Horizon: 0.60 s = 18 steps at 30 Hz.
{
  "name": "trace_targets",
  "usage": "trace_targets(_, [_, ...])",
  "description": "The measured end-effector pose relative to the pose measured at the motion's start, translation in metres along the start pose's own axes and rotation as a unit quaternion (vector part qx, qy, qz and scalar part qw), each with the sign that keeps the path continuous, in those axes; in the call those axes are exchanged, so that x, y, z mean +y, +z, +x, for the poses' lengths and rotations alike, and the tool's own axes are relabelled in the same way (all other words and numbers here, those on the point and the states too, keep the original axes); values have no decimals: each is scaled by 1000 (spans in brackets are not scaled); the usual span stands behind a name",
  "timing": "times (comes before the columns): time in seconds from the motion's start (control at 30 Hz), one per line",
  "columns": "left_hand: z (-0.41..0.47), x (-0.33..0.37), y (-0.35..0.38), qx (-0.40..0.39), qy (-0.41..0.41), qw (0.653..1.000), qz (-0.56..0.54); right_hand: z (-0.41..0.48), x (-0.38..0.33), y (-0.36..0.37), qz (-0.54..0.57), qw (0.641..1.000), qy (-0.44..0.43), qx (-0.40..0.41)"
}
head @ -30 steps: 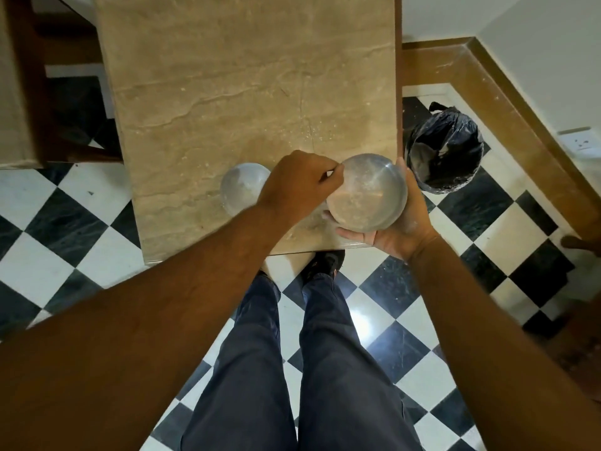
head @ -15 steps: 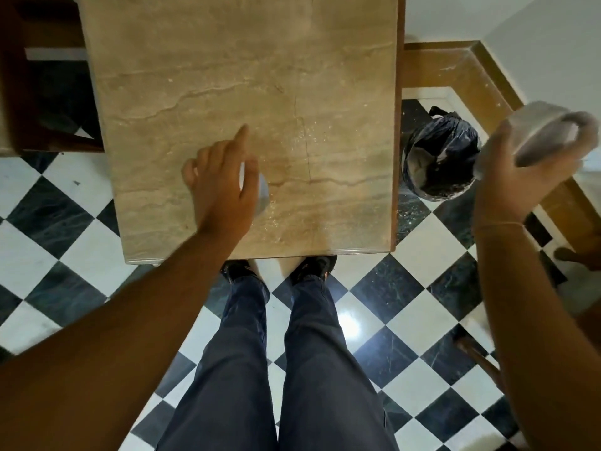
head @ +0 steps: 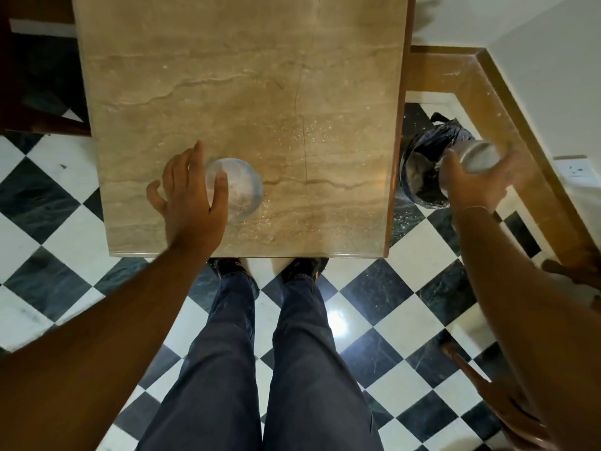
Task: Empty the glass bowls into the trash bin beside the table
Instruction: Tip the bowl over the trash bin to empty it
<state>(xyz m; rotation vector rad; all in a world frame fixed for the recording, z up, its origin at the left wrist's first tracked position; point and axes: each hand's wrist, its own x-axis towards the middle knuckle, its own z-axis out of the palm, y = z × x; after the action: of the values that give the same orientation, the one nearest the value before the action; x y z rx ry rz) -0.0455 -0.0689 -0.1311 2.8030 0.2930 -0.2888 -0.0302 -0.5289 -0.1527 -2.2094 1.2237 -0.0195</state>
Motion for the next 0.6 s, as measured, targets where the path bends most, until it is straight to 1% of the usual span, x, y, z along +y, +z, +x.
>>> trace_targets(0.03, [-1,-1,1,-7,-2,1000,3,0,-3,2,4,1000,27,3])
trace_targets(0.1, [0,-5,4,-21,-4,1000,3,4,-3,10,-7,999,10,41])
trace_targets(0.13, [-1,-5,5,-23,-5,1000,4,7,-3,11,-26,999,3,35])
trace_targets(0.2, [-3,-7,4,-30,-6,999,9,2,-1,15,-26,998,59,-13])
trace_targets(0.23, [-4,-8,5,-40,-6,999,4,0,4,16,-12,997,78,-16])
trace_targets(0.3, [-5,-7,5,-59,-1,998,-6,-1,9,16,55,995,85,-13])
trace_targets(0.37, [-6,-4,6,-75,8,997,4,0,4,12,159,977,126,-70])
trace_targets(0.4, [-7,-2,6,-85,12,996,15,0,3,10,209,961,145,-111])
trace_targets(0.43, [-8,1,6,-96,11,995,24,-2,1,6,267,936,164,-158])
trace_targets(0.47, [-8,4,5,-106,10,994,29,-6,-2,1,331,905,185,-195])
trace_targets(0.53, [-8,11,5,-120,8,992,35,-20,-6,-8,451,830,231,-232])
trace_targets(0.6, [-8,15,5,-136,10,990,46,-34,-18,-14,499,779,264,-274])
